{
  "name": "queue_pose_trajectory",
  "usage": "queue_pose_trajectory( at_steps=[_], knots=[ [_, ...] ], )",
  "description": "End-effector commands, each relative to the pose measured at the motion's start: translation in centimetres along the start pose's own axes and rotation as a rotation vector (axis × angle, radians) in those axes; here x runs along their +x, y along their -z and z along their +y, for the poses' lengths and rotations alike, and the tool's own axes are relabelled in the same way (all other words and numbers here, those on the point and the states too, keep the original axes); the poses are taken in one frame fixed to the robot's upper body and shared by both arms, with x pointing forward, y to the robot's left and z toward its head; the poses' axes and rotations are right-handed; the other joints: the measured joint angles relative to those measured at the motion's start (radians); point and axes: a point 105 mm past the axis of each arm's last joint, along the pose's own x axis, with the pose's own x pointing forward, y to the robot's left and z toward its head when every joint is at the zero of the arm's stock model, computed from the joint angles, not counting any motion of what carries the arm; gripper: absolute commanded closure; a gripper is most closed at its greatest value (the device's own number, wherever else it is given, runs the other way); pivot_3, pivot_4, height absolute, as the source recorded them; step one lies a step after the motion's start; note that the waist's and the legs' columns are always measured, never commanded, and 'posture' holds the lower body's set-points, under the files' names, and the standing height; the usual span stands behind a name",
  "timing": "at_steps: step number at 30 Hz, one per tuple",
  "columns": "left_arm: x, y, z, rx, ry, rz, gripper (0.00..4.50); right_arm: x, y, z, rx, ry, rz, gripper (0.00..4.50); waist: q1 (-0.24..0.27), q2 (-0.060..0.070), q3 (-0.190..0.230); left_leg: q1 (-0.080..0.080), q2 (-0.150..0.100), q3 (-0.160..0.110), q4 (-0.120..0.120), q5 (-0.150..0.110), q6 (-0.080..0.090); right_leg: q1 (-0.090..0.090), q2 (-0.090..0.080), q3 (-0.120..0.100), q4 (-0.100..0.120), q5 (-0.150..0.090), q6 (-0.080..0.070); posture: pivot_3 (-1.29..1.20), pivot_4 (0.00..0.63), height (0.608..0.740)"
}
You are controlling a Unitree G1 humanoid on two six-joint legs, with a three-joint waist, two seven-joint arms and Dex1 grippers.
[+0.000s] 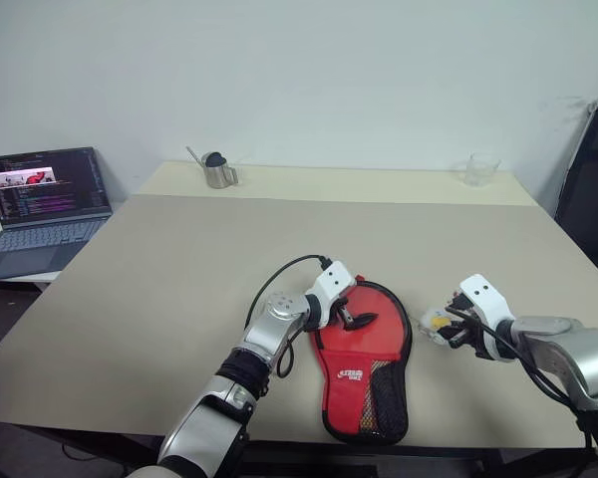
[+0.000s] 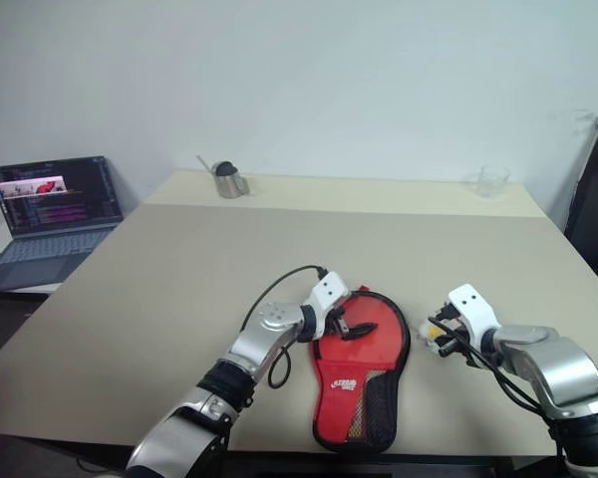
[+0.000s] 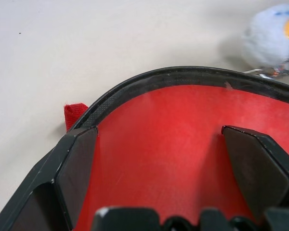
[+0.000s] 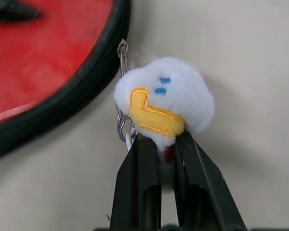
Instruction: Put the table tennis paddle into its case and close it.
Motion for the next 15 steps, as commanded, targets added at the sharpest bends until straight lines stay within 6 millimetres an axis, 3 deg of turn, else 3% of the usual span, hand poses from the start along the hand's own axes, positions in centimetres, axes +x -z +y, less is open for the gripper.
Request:
queue_pose_trajectory(
  at_steps=[1,15],
  knots=[
    [-0.7,7.4,-2.0,-0.059,0.031,0.257,0.00,-0.3,1.4,0.5,-0.024,-0.051,0.034,4.49,0.001,0.000,-0.004,0.000,0.000,0.000,-0.001,0.000,0.000,0.001,0.000,0.000,-0.002,0.000,0.000,0.00,0.150,0.740],
    [-0.7,7.7,-2.1,-0.048,0.036,0.279,0.00,-2.8,2.9,3.1,-0.186,-0.281,-0.019,4.50,0.004,-0.005,-0.004,0.008,-0.001,-0.004,-0.005,-0.003,0.000,0.010,-0.001,-0.001,-0.008,-0.005,-0.003,0.00,0.150,0.740]
  ],
)
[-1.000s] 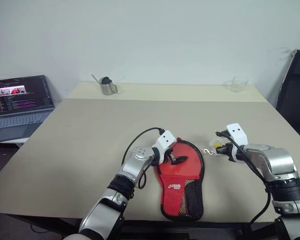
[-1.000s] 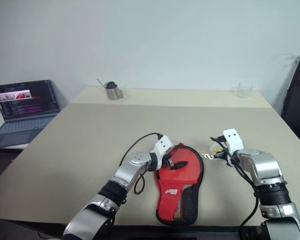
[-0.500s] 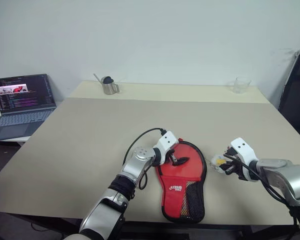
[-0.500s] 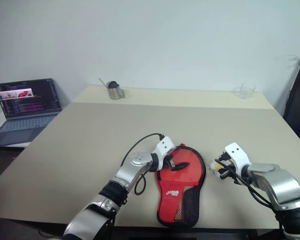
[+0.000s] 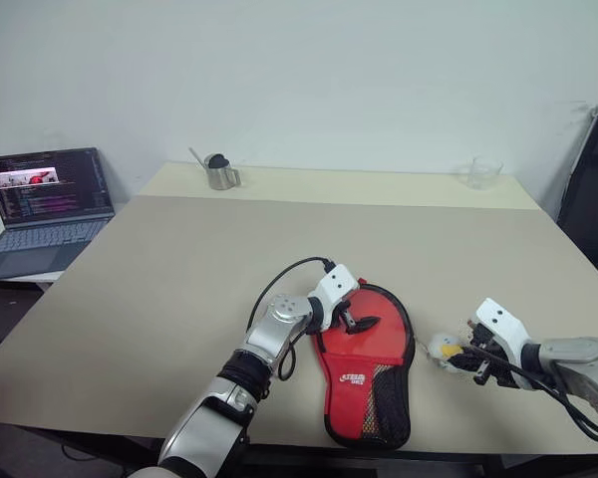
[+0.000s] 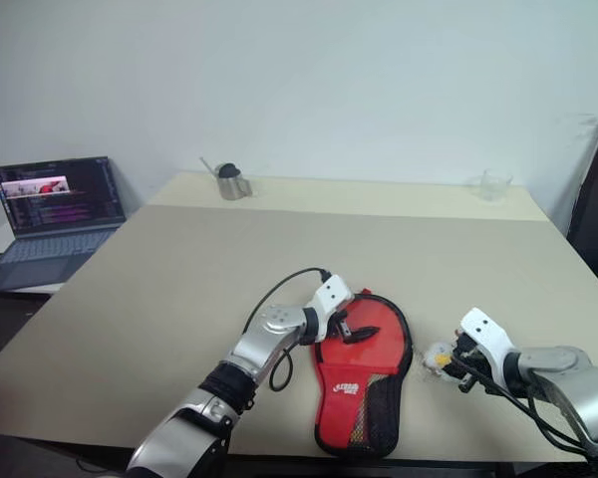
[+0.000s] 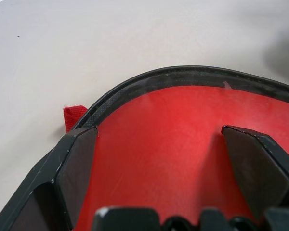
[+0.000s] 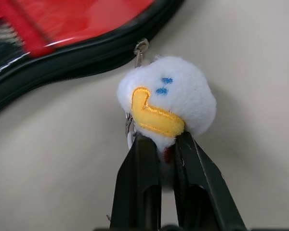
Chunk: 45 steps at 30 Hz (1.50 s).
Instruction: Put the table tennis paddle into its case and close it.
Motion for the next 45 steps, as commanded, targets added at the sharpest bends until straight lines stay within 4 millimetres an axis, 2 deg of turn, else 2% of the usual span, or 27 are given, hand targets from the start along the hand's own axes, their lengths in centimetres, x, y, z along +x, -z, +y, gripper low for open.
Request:
queue_pose_trajectory(
  at_steps=[1,19,29,33,36,41,45],
  knots=[
    [-0.8,7.6,-1.7,-0.058,0.026,0.274,0.00,-0.7,-0.4,1.5,-0.053,-0.094,-0.036,4.50,0.000,-0.001,0.000,0.000,0.000,-0.001,0.000,0.000,0.000,0.001,0.000,0.000,0.000,-0.001,0.000,0.00,0.150,0.740],
    [-0.8,7.9,-1.8,-0.048,0.032,0.295,0.00,-2.1,0.3,6.3,-0.158,-0.370,-0.103,4.50,0.000,-0.002,0.001,0.002,-0.001,-0.012,0.000,-0.001,-0.002,0.006,-0.002,-0.007,-0.001,-0.004,0.000,0.00,0.150,0.740],
    [-1.0,8.1,-1.9,-0.039,0.040,0.308,0.00,-1.9,3.0,9.7,-0.187,-0.539,-0.031,4.50,-0.001,-0.002,0.001,0.002,-0.001,-0.015,0.000,-0.002,-0.003,0.006,-0.003,-0.011,-0.001,-0.007,-0.003,0.00,0.150,0.740],
    [-1.0,8.2,-1.8,-0.038,0.039,0.313,0.00,-1.9,3.6,10.7,-0.176,-0.593,-0.026,4.50,-0.001,-0.002,0.001,0.004,-0.001,-0.016,0.000,-0.002,-0.003,0.006,-0.003,-0.012,-0.001,-0.008,-0.004,0.00,0.150,0.740],
    [-1.0,8.3,-1.7,-0.038,0.038,0.316,0.00,-2.0,3.3,11.4,-0.182,-0.605,-0.026,4.50,-0.001,-0.002,0.001,0.005,-0.001,-0.017,0.000,-0.002,-0.003,0.006,-0.003,-0.013,-0.001,-0.008,-0.004,0.00,0.150,0.740],
    [-1.0,8.3,-1.7,-0.037,0.035,0.317,0.00,-2.8,1.6,12.9,-0.194,-0.613,-0.041,4.50,-0.001,-0.002,0.001,0.005,-0.001,-0.018,0.000,-0.002,-0.004,0.007,-0.003,-0.014,-0.001,-0.008,-0.005,0.00,0.150,0.740],
    [-1.0,8.3,-1.6,-0.036,0.034,0.318,0.00,-3.1,1.2,13.1,-0.197,-0.589,-0.028,4.50,-0.001,-0.002,0.001,0.005,-0.001,-0.019,0.000,-0.002,-0.004,0.008,-0.004,-0.016,-0.001,-0.009,-0.005,0.00,0.150,0.740]
  ],
)
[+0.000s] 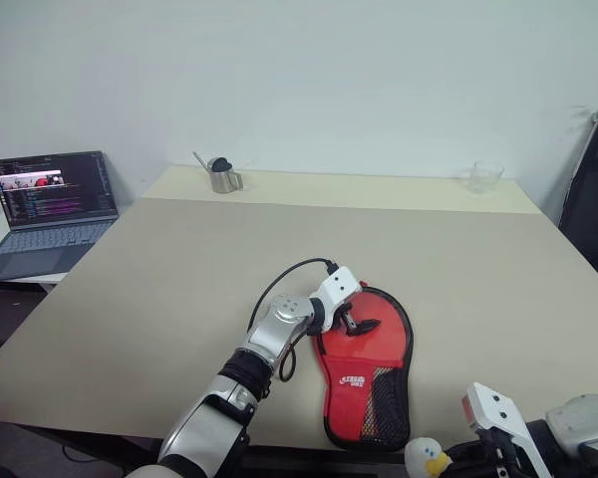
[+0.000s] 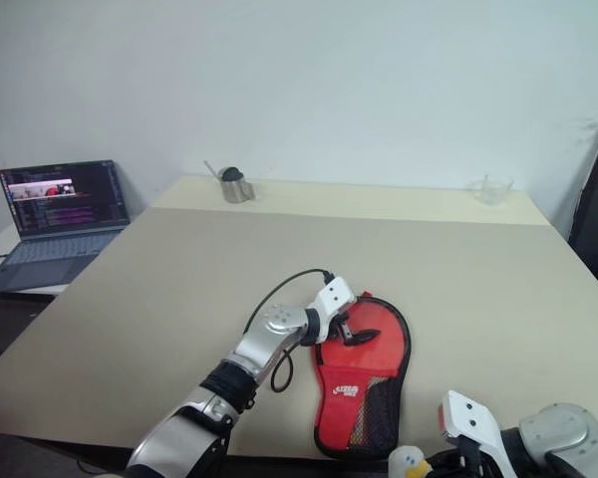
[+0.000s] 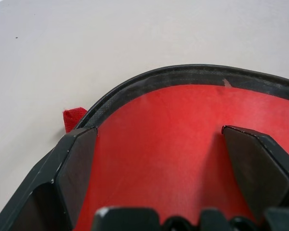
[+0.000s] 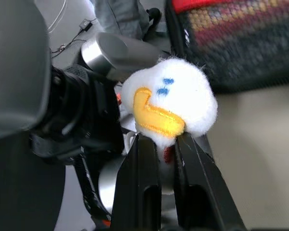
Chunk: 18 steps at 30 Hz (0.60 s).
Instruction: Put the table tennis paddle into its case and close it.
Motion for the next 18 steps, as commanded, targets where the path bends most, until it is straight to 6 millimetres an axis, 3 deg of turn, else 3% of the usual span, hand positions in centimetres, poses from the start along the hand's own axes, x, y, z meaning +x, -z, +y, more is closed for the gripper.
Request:
queue_pose_trajectory(
  at_steps=[1,3,9,16,18],
  knots=[
    [-0.9,8.2,-1.7,-0.059,0.022,0.294,0.00,-0.1,-1.0,1.0,-0.018,-0.023,-0.004,4.50,0.000,0.000,0.000,0.000,0.000,0.000,0.000,0.000,0.000,0.000,0.000,0.000,0.000,0.000,0.000,0.00,0.150,0.740],
    [-0.9,8.2,-1.7,-0.059,0.023,0.293,0.00,-0.3,-1.3,0.9,-0.020,0.000,0.000,4.50,0.000,0.000,0.000,0.001,0.000,-0.001,0.000,0.000,0.000,0.001,-0.001,-0.002,0.000,0.000,0.000,0.00,0.150,0.740],
    [-0.7,8.1,-1.8,-0.059,0.024,0.290,0.00,-0.5,-2.1,1.8,-0.015,-0.021,0.013,2.47,0.000,0.000,0.000,0.001,0.000,-0.004,0.000,-0.002,-0.004,0.003,-0.001,-0.006,0.000,-0.001,-0.002,0.00,0.150,0.740],
    [-0.7,7.8,-1.8,-0.064,0.026,0.272,0.00,-1.0,-0.7,0.3,-0.014,0.029,0.052,0.03,0.000,0.000,0.000,0.003,0.000,-0.004,0.000,-0.003,-0.005,0.004,-0.003,-0.007,-0.001,-0.001,-0.002,0.00,0.150,0.740],
    [-0.7,7.3,-1.5,-0.072,0.020,0.246,0.00,-1.6,-0.8,-0.5,-0.030,0.072,0.059,0.03,0.000,0.000,0.000,0.003,-0.001,-0.004,0.000,-0.003,-0.006,0.004,-0.004,-0.008,-0.001,-0.001,-0.002,0.00,0.150,0.740]
  ],
)
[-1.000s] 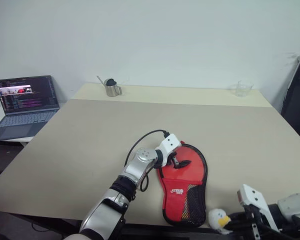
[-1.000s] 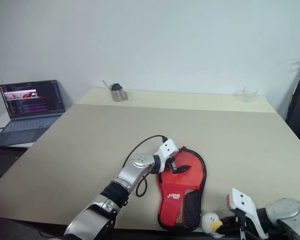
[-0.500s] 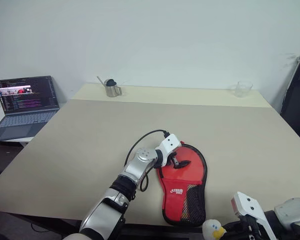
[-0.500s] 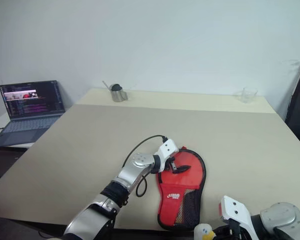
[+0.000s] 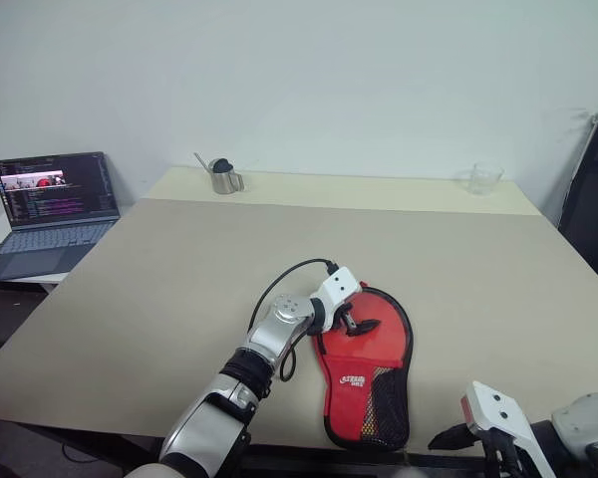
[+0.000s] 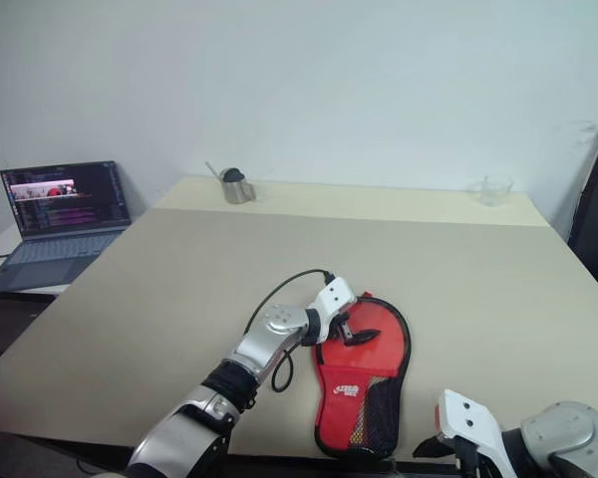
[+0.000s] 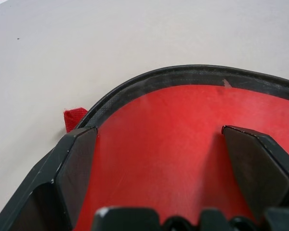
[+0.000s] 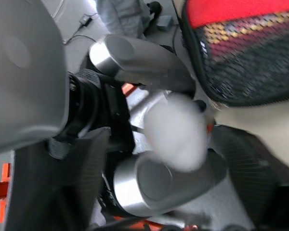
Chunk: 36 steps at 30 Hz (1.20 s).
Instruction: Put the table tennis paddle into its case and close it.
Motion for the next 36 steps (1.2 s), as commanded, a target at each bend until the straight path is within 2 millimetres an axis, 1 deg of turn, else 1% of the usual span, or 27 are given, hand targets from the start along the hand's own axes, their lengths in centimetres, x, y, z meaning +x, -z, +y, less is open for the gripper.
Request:
queue_pose_trajectory(
  at_steps=[1,3,6,7,8,10,12,14,16,18,19,20,21,24,27,30,32,34,36],
  knots=[
    [-0.9,6.9,-1.3,-0.067,0.020,0.236,0.00,-1.0,-0.4,-1.0,-0.056,0.058,0.008,0.03,0.000,0.000,0.000,0.000,0.000,0.000,0.000,0.000,0.000,0.000,0.000,0.000,0.000,0.000,0.000,0.00,0.150,0.740],
    [-1.2,5.8,-0.6,-0.074,0.013,0.187,0.00,-1.7,-0.8,-1.8,-0.071,0.095,0.008,0.03,0.000,0.000,0.000,0.000,0.000,0.000,0.000,0.000,0.000,0.000,0.000,0.000,0.000,0.000,0.000,0.00,0.150,0.740],
    [-2.2,3.6,0.7,-0.076,0.012,0.099,0.00,-3.1,-2.2,-3.6,-0.113,0.182,-0.026,0.03,-0.007,0.001,0.005,0.000,0.000,0.001,0.000,0.000,0.000,-0.001,0.000,-0.001,0.000,0.000,0.000,0.00,0.150,0.740],
    [-2.7,2.9,1.1,-0.065,0.020,0.075,0.00,-4.0,-2.7,-5.1,-0.122,0.227,-0.047,0.03,-0.010,0.001,0.007,-0.001,0.001,0.001,0.000,0.000,0.001,-0.003,0.000,-0.001,0.001,0.000,0.000,0.00,0.150,0.740],
    [-3.3,2.1,1.6,-0.053,0.027,0.050,0.00,-5.0,-3.3,-6.7,-0.129,0.276,-0.073,0.03,-0.017,0.003,0.009,-0.003,0.000,0.003,0.000,0.003,0.005,-0.001,0.000,-0.001,0.002,0.000,0.000,0.00,0.150,0.740],
    [-5.2,0.5,3.0,0.017,0.027,0.027,0.00,-7.0,-4.4,-9.2,-0.137,0.357,-0.132,0.03,-0.026,0.000,0.019,-0.005,0.000,0.005,0.000,0.004,0.006,-0.005,0.001,-0.003,0.002,0.002,0.003,0.00,0.150,0.740],
    [-7.1,-0.9,4.0,0.087,0.031,0.019,0.00,-8.2,-4.6,-10.7,-0.134,0.397,-0.166,0.03,-0.027,-0.001,0.028,-0.007,0.001,0.005,0.000,0.004,0.006,-0.007,0.004,-0.002,0.004,0.005,0.007,0.00,0.150,0.740],
    [-10.6,-3.0,5.2,0.132,0.050,-0.005,0.00,-9.7,-3.7,-12.4,-0.125,0.442,-0.161,0.03,-0.025,0.000,0.033,-0.009,0.001,0.006,-0.002,0.003,0.005,-0.008,0.006,-0.003,0.004,0.003,0.004,0.00,0.150,0.740],
    [-12.8,-4.1,5.7,0.149,0.063,-0.013,0.00,-10.5,-3.2,-13.4,-0.123,0.466,-0.152,0.03,-0.024,0.003,0.035,-0.014,0.003,0.008,-0.002,0.003,0.004,-0.014,0.008,-0.002,0.006,0.001,0.002,0.00,0.150,0.740],
    [-16.4,-4.8,6.5,0.154,0.070,-0.011,0.00,-11.9,-3.0,-14.7,-0.120,0.504,-0.161,0.03,-0.020,0.006,0.037,-0.025,0.003,0.010,-0.001,0.005,0.000,-0.026,0.009,-0.001,0.009,0.001,0.002,0.00,0.150,0.740],
    [-18.0,-5.2,6.8,0.149,0.068,-0.014,0.00,-12.5,-3.0,-15.2,-0.120,0.519,-0.164,0.03,-0.020,0.008,0.039,-0.027,0.003,0.012,-0.001,0.005,-0.001,-0.027,0.009,-0.001,0.009,0.000,0.003,0.00,0.150,0.740],
    [-19.7,-5.4,7.2,0.139,0.059,-0.013,0.00,-13.2,-2.9,-15.6,-0.124,0.532,-0.163,0.03,-0.020,0.009,0.040,-0.027,0.003,0.015,-0.001,0.005,-0.001,-0.028,0.009,0.001,0.008,0.001,0.003,0.00,0.150,0.740],
    [-20.6,-5.5,7.4,0.131,0.053,-0.012,0.00,-13.5,-2.9,-15.8,-0.128,0.537,-0.162,0.03,-0.019,0.010,0.041,-0.027,0.003,0.017,-0.001,0.005,-0.001,-0.028,0.009,0.001,0.008,0.001,0.003,0.00,0.150,0.740],
    [-24.4,-5.1,8.0,0.125,0.022,0.040,0.00,-15.1,-3.0,-16.6,-0.143,0.573,-0.146,0.03,-0.018,0.012,0.042,-0.027,0.003,0.022,-0.001,0.004,-0.001,-0.029,0.008,0.001,0.008,-0.001,0.006,0.00,0.150,0.740],
    [-26.8,-5.2,8.4,0.118,-0.015,0.061,0.00,-16.4,-3.4,-16.9,-0.161,0.592,-0.140,0.03,-0.017,0.014,0.044,-0.026,0.003,0.026,-0.001,0.002,0.002,-0.029,0.006,0.001,0.010,-0.001,0.006,0.00,0.150,0.740],
    [-28.6,-5.2,8.5,0.116,-0.040,0.069,0.00,-17.2,-4.1,-16.9,-0.178,0.593,-0.148,0.03,-0.011,0.015,0.045,-0.026,0.003,0.027,0.002,0.002,0.002,-0.029,0.005,0.002,0.013,-0.001,0.007,0.00,0.150,0.740],
    [-29.9,-5.3,8.6,0.110,-0.075,0.073,0.00,-17.3,-4.8,-16.7,-0.208,0.574,-0.146,0.03,-0.009,0.015,0.045,-0.024,0.003,0.029,0.003,0.002,0.002,-0.030,0.005,0.003,0.017,-0.001,0.007,0.00,0.150,0.740],
    [-30.3,-5.2,8.6,0.100,-0.090,0.068,0.00,-17.1,-5.2,-16.6,-0.228,0.559,-0.146,0.03,-0.009,0.015,0.045,-0.023,0.004,0.030,0.004,0.002,0.002,-0.030,0.005,0.003,0.019,-0.001,0.006,0.00,0.150,0.740],
    [-30.2,-5.1,8.5,0.099,-0.090,0.071,0.00,-16.8,-5.5,-16.6,-0.240,0.545,-0.130,0.03,-0.008,0.016,0.045,-0.023,0.004,0.029,0.005,0.002,0.002,-0.031,0.005,0.004,0.022,-0.001,0.006,0.00,0.150,0.740]
  ],
)
